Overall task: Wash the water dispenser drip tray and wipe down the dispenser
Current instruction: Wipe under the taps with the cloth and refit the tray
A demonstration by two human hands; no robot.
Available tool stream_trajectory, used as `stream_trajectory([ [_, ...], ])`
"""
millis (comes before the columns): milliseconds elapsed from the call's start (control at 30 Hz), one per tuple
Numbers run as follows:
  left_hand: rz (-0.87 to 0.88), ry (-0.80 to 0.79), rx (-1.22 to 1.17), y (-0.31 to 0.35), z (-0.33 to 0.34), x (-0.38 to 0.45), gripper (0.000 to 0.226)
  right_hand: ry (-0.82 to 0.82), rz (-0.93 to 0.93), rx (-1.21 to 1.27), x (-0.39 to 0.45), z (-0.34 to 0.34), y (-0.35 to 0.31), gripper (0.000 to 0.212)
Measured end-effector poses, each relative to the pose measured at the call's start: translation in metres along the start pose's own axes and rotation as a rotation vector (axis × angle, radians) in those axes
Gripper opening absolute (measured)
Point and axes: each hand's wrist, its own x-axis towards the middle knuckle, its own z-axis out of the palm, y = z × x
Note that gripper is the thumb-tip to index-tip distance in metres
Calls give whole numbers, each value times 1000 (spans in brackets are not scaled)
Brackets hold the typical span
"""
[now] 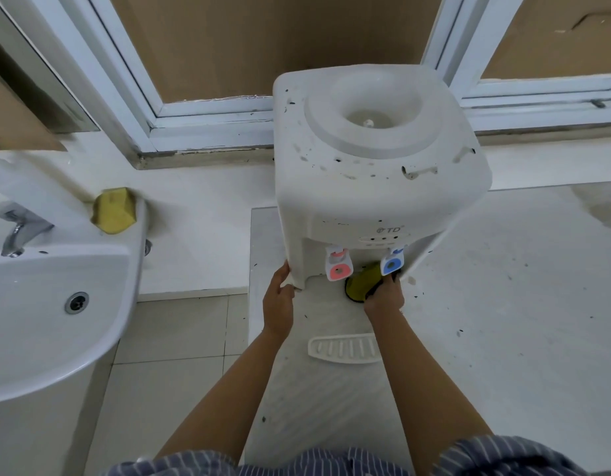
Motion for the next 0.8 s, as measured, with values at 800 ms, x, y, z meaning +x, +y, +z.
stream_trajectory([
  [800, -8, 9, -20, -3, -3, 8, 48, -167, 192, -375, -35, 31, 90, 22],
])
